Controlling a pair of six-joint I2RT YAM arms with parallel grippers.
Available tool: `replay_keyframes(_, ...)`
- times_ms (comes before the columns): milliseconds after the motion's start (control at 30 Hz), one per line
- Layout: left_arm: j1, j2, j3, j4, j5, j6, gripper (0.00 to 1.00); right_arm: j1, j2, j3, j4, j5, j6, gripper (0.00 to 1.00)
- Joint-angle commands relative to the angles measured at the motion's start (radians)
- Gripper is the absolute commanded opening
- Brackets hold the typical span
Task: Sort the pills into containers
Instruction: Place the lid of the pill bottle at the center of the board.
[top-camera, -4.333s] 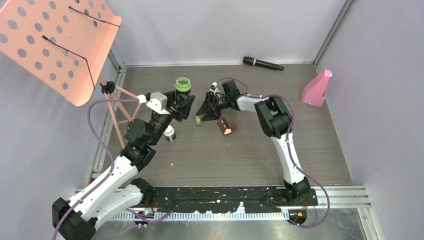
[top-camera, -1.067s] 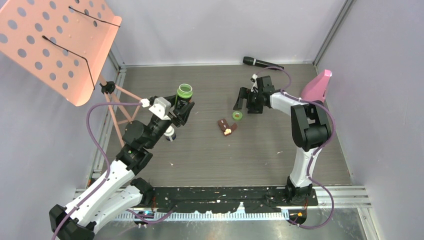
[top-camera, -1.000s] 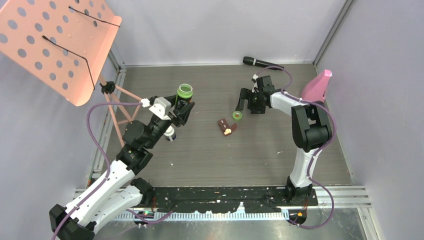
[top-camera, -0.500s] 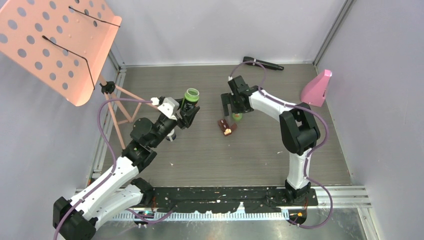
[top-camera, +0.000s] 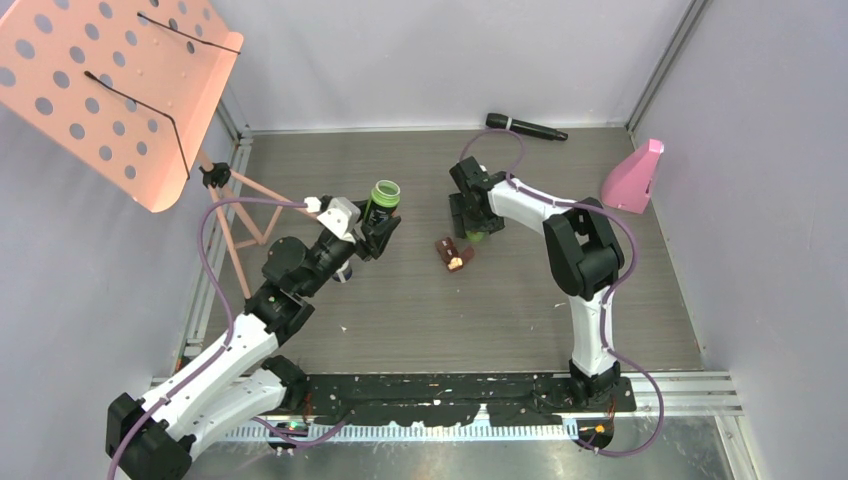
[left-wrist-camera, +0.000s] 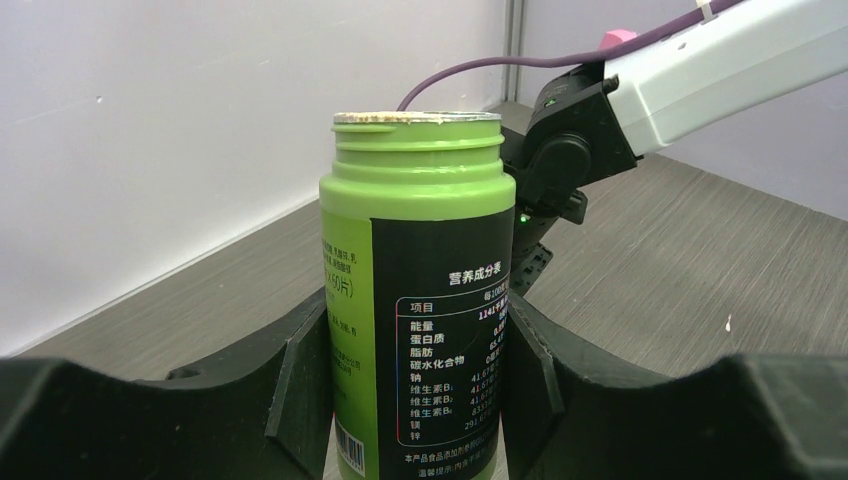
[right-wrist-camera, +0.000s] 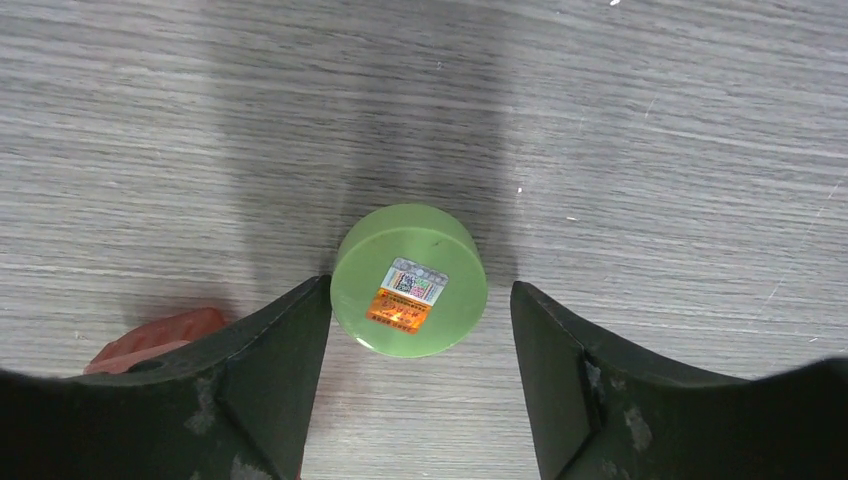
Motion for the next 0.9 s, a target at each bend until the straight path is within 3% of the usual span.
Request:
replay_keyframes(0, 0.003, -0.016, 0.004, 0.061, 0.018, -0.002, 0.00, -0.019, 0.005, 0.031, -0.011, -0.026, 0.048, 0.69)
replay_keyframes(167, 0.004, -0.025, -0.001, 0.058, 0.021, 0.000, 0.00, -0.049, 0.002, 0.015, 0.006, -0.067, 0.057, 0.66)
replay_keyframes(367, 0.003, -0.025, -0.002, 0.057, 0.029, 0.000, 0.00, -0.055, 0.038, 0.054, 0.003, -0.072, 0.024, 0.75)
replay_keyframes(467, 0.003, -0.027, -0.002, 0.056, 0.028, -0.002, 0.00, -0.055, 0.054, 0.071, 0.003, -0.071, 0.023, 0.74)
replay_keyframes(633, 0.003, -0.026, -0.004, 0.049, 0.033, -0.001, 0.00, -0.056, 0.030, 0.069, 0.017, -0.074, 0.029, 0.46)
replay_keyframes(867, 0.004, 0.015, -0.009, 0.083, 0.064, -0.002, 0.00, -0.105, -0.146, 0.025, 0.074, -0.177, 0.013, 0.39)
